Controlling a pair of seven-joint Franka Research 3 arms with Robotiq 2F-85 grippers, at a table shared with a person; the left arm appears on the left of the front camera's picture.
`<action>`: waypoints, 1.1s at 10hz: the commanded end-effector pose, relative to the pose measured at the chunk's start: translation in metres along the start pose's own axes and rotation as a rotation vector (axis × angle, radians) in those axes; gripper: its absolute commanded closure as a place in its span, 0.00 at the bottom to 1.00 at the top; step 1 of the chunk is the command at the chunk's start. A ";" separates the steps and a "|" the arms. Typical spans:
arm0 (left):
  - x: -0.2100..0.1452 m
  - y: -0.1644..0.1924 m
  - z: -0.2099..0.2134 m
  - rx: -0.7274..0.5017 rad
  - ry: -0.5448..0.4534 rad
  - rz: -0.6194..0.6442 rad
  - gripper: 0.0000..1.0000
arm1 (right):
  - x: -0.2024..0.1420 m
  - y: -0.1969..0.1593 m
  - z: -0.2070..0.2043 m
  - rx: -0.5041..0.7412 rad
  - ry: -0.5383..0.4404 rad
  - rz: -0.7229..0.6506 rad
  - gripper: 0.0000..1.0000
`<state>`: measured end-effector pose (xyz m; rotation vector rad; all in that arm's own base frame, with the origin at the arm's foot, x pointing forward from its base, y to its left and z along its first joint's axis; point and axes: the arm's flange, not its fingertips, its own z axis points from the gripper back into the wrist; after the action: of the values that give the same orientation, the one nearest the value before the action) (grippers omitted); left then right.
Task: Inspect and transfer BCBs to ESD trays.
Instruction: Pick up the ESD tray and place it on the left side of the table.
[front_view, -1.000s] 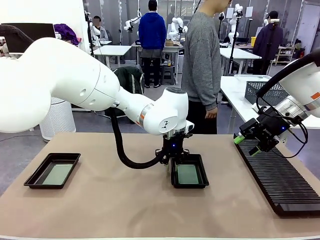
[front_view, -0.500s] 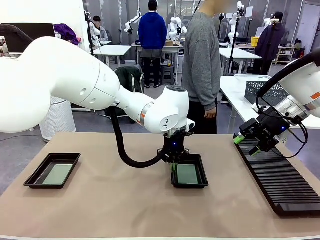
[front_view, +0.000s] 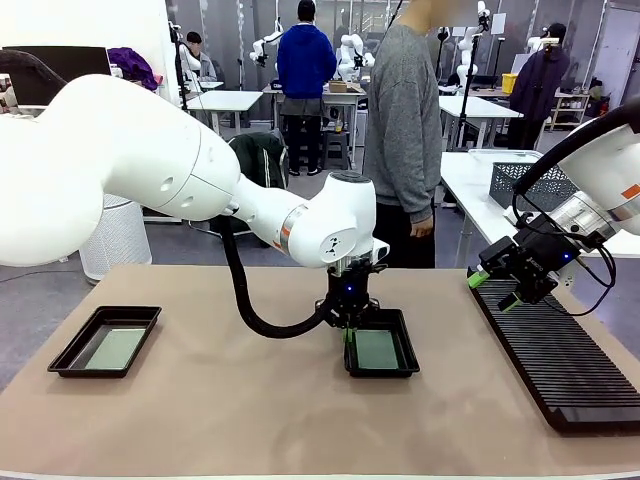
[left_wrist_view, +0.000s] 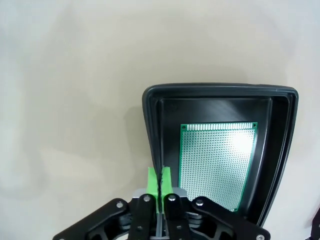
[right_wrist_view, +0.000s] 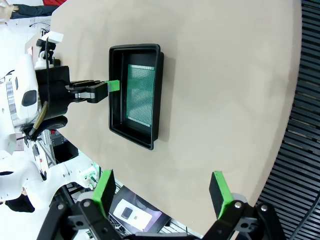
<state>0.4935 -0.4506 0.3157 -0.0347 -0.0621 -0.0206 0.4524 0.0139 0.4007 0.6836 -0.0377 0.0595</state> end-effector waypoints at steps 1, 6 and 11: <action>0.000 0.000 0.001 0.004 -0.007 -0.007 1.00 | 0.000 0.001 0.001 -0.014 -0.003 -0.014 0.00; 0.000 0.000 0.001 0.004 -0.007 -0.007 1.00 | 0.000 0.001 0.001 -0.014 -0.003 -0.014 0.00; -0.001 -0.001 0.000 0.000 -0.001 -0.002 0.97 | 0.000 0.001 0.001 -0.014 -0.003 -0.014 0.00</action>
<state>0.4927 -0.4521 0.3162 -0.0350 -0.0634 -0.0231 0.4524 0.0139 0.4007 0.6836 -0.0377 0.0595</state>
